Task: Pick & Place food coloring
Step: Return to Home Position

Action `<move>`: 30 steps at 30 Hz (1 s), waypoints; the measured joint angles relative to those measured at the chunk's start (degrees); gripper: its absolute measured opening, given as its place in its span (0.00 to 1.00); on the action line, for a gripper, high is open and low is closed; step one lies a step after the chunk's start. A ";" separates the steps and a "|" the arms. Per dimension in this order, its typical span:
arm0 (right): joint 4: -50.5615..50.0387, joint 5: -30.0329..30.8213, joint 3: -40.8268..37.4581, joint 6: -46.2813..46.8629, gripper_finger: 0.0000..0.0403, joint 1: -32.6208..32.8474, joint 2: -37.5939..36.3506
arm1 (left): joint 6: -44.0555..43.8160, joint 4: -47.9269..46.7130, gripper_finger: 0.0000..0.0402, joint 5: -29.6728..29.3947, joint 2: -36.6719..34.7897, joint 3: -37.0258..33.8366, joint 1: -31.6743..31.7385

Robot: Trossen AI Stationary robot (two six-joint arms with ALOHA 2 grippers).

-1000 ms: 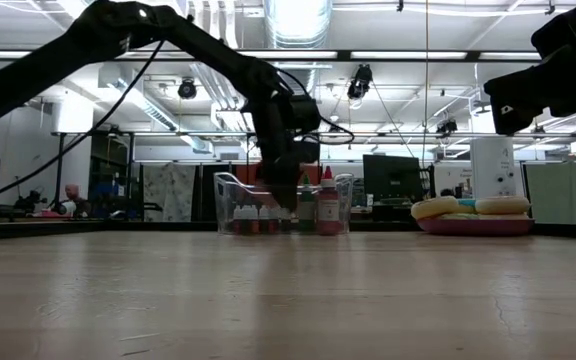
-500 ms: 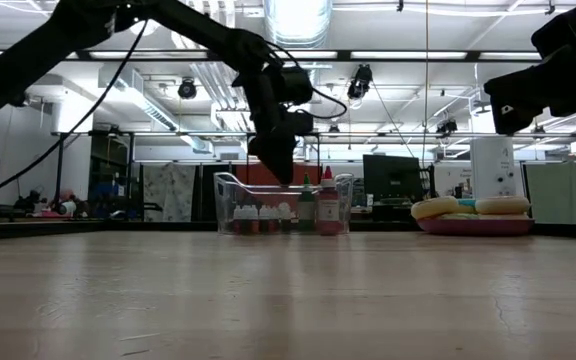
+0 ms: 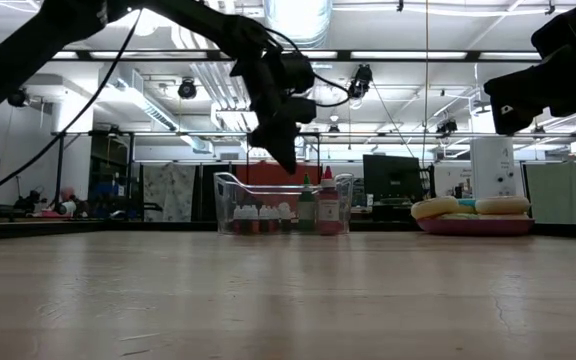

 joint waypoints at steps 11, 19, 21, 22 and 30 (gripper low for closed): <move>-0.02 0.01 0.00 0.00 0.02 -0.01 0.02 | -0.90 10.47 0.00 0.39 -9.31 -12.69 -5.03; 0.00 -0.01 0.00 0.00 0.02 0.01 0.01 | -4.29 24.63 0.00 0.44 -21.28 -26.78 -9.39; -0.02 -0.03 0.00 0.00 0.02 -0.01 0.11 | -5.48 29.07 0.00 0.44 -24.82 -30.72 -10.39; 0.00 -0.06 0.00 0.00 0.02 0.01 0.13 | -5.92 31.50 0.00 0.44 -26.46 -32.76 -10.88; -0.01 0.03 0.00 0.00 0.02 -0.01 0.33 | -8.29 52.29 0.00 0.37 -40.33 -49.59 -14.83</move>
